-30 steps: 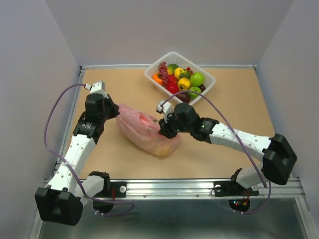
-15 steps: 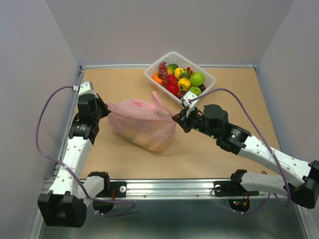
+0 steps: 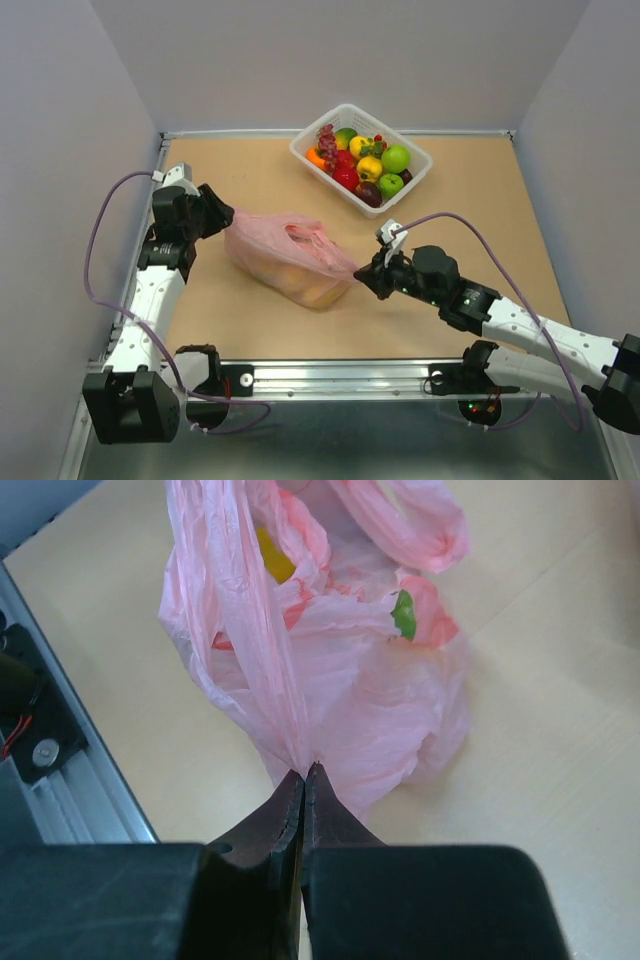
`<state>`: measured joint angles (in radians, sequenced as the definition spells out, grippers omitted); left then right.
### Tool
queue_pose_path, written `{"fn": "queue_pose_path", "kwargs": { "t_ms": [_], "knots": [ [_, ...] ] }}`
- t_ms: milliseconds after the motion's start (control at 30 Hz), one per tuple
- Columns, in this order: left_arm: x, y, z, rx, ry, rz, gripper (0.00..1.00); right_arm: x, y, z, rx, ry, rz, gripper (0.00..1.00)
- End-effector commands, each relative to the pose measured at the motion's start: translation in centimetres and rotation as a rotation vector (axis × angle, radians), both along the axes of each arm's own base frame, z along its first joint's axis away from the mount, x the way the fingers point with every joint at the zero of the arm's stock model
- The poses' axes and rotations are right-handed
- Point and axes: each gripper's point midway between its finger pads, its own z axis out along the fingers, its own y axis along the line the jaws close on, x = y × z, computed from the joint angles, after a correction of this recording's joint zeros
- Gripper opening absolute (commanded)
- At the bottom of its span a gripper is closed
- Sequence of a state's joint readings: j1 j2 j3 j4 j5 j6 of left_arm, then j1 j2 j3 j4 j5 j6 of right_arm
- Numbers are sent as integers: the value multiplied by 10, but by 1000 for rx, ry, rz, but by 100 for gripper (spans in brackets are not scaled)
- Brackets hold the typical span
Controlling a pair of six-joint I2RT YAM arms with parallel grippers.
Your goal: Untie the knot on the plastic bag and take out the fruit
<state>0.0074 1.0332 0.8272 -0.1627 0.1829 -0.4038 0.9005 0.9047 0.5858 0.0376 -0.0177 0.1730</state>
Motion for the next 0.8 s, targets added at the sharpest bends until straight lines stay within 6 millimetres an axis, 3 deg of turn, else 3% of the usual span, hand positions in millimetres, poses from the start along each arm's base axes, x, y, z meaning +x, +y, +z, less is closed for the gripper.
{"fn": "queue_pose_path", "kwargs": {
  "t_ms": [0,33,100,133,267,400,567,700,767],
  "knots": [
    [-12,-12,41,-25,-138,-58,63,-12,14,10,93,17,76,1],
    [-17,-22,44,-37,-140,-77,78,-14,14,7,89,23,83,1],
    [-31,-26,51,-35,-133,-51,86,-14,13,3,81,25,79,1],
    [-35,-28,52,-63,-119,-19,99,-14,13,0,73,27,80,1],
    [-56,-49,55,-100,-115,21,99,-12,12,-5,61,31,68,1],
    [-68,-86,19,-134,1,-16,99,-9,9,-11,48,33,44,1],
    [-70,-113,3,-113,44,-4,99,-10,5,-21,26,37,35,1],
    [-63,-118,-12,-107,65,51,98,-10,-2,-30,15,39,13,1],
    [-62,-118,-20,-119,70,77,92,-12,-5,-36,13,55,4,1]
  ]
}}
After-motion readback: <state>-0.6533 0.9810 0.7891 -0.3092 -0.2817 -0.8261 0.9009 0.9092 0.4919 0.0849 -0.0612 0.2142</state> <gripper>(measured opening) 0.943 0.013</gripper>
